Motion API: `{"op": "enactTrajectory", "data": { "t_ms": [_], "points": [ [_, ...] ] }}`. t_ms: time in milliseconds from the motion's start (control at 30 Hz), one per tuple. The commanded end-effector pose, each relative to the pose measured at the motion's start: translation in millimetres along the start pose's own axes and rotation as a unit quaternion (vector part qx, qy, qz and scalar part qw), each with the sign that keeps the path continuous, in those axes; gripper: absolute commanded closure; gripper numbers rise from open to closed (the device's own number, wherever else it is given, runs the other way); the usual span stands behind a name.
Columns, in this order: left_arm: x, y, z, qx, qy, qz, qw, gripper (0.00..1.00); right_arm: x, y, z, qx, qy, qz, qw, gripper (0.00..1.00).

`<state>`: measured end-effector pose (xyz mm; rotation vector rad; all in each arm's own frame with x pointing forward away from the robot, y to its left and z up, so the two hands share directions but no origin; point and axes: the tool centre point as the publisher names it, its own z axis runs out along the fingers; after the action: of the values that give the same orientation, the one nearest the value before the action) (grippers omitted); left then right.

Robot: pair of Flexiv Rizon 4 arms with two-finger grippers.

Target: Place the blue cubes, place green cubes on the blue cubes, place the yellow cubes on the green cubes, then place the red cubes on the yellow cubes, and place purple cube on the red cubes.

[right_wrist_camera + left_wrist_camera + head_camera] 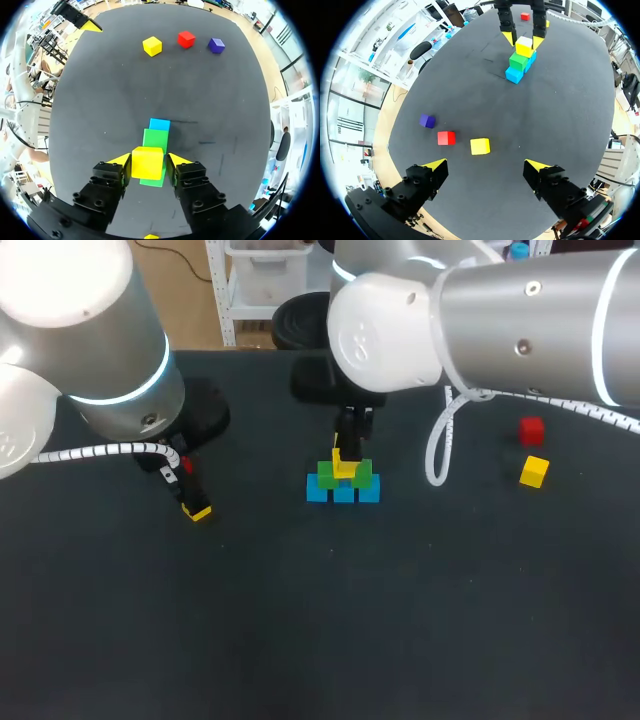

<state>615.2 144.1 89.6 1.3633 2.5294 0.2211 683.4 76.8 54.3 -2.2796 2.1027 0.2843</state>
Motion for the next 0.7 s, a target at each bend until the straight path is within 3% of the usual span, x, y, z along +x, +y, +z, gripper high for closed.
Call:
{"op": "enactTrajectory", "data": {
  "t_ms": [33,700],
  "points": [
    [-0.1,1.6,0.2,0.002,0.000,0.001,1.000,0.00,0.1,-0.2,0.0,0.000,0.000,0.000,1.000,0.56],
    [-0.1,1.6,0.2,0.002,0.000,0.001,1.000,0.00,1.6,-1.3,1.5,0.001,-0.001,0.002,1.000,0.59]
  ]
}}
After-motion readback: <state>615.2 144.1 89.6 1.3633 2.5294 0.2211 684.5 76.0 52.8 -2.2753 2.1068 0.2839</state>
